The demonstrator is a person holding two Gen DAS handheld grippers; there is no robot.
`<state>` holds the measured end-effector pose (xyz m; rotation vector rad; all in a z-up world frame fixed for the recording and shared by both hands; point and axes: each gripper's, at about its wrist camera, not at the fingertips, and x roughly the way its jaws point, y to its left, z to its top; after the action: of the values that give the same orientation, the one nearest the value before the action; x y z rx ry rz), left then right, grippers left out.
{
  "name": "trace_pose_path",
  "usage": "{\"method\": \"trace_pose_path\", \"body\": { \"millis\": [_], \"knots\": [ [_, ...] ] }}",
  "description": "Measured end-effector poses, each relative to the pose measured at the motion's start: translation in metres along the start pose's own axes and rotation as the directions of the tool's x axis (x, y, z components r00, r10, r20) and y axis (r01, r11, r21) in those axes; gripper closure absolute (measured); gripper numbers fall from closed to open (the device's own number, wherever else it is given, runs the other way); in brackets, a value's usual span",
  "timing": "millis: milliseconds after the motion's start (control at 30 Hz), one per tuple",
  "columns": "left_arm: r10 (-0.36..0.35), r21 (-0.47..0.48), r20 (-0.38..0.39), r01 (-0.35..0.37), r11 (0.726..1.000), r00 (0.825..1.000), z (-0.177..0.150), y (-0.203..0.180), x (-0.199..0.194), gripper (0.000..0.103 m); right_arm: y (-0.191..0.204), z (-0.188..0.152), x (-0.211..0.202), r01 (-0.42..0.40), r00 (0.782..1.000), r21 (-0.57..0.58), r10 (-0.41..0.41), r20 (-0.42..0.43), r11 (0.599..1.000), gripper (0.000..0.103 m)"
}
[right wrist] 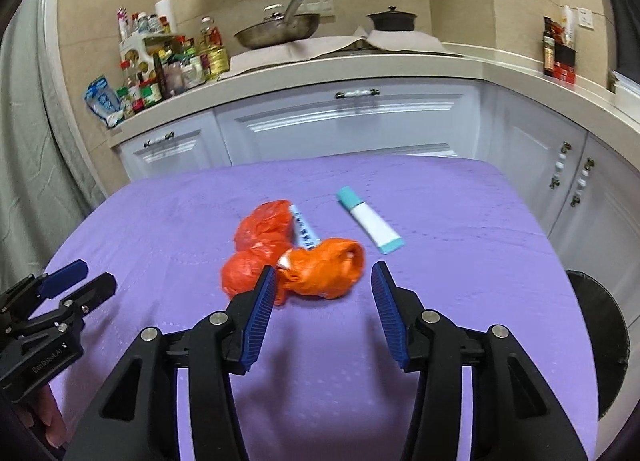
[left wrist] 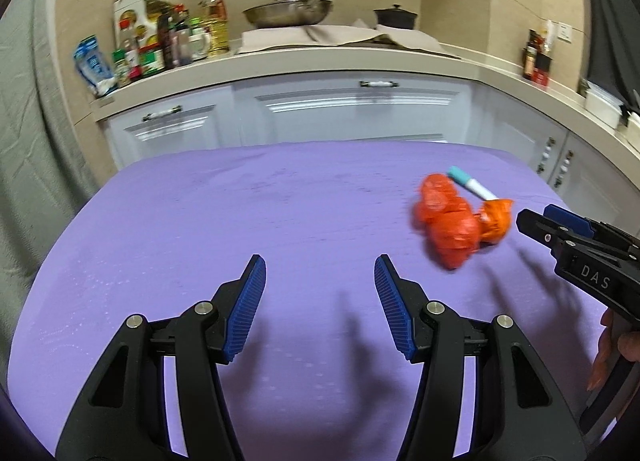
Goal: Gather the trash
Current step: 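Move both open tools back over the orange bags on the table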
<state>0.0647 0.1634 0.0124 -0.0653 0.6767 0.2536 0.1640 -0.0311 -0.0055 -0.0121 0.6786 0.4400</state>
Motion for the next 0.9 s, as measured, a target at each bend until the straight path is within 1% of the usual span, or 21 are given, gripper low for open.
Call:
{"method": "trace_pose_path", "body": {
  "millis": [167, 233, 333, 467, 567, 633, 800, 900],
  "knots": [
    [0.011, -0.024, -0.015, -0.011, 1.0, 1.0, -0.002, 0.02, 0.006, 0.048, 0.008, 0.001, 0.016, 0.019, 0.999, 0.003, -0.019, -0.028, 1.0, 0.053],
    [0.01, -0.029, -0.02, -0.01, 1.0, 1.0, -0.003, 0.023, 0.008, 0.048, 0.01, 0.003, 0.021, 0.026, 0.999, 0.007, -0.026, -0.032, 1.0, 0.049],
    [0.004, -0.038, -0.026, -0.005, 0.999, 1.0, -0.003, 0.027, 0.011, 0.048, 0.012, 0.004, 0.029, 0.052, 0.998, 0.004, -0.052, -0.046, 0.999, 0.049],
    [-0.004, -0.044, -0.024, 0.003, 0.999, 1.0, -0.002, 0.029, 0.012, 0.048, 0.004, 0.003, 0.032, 0.068, 0.995, 0.022, -0.066, -0.073, 0.997, 0.049],
    [-0.011, -0.048, -0.024, 0.009, 0.999, 1.0, -0.002, 0.029, 0.013, 0.043, -0.004, 0.002, 0.029, 0.092, 0.993, 0.031, -0.09, -0.076, 0.995, 0.049],
    [-0.014, -0.049, -0.025, 0.013, 0.999, 1.0, -0.002, 0.028, 0.014, 0.043, -0.008, 0.001, 0.027, 0.106, 0.992, 0.039, -0.102, -0.075, 0.994, 0.049],
    [-0.026, -0.039, -0.025, 0.025, 0.999, 0.999, -0.002, 0.023, 0.015, 0.043, -0.006, 0.004, 0.027, 0.091, 0.994, 0.046, -0.087, -0.07, 0.995, 0.048],
    [-0.029, -0.039, -0.023, 0.028, 0.999, 0.999, -0.001, 0.021, 0.014, 0.043, 0.0, 0.007, 0.03, 0.084, 0.994, 0.033, -0.081, -0.067, 0.996, 0.044]
  ]
}}
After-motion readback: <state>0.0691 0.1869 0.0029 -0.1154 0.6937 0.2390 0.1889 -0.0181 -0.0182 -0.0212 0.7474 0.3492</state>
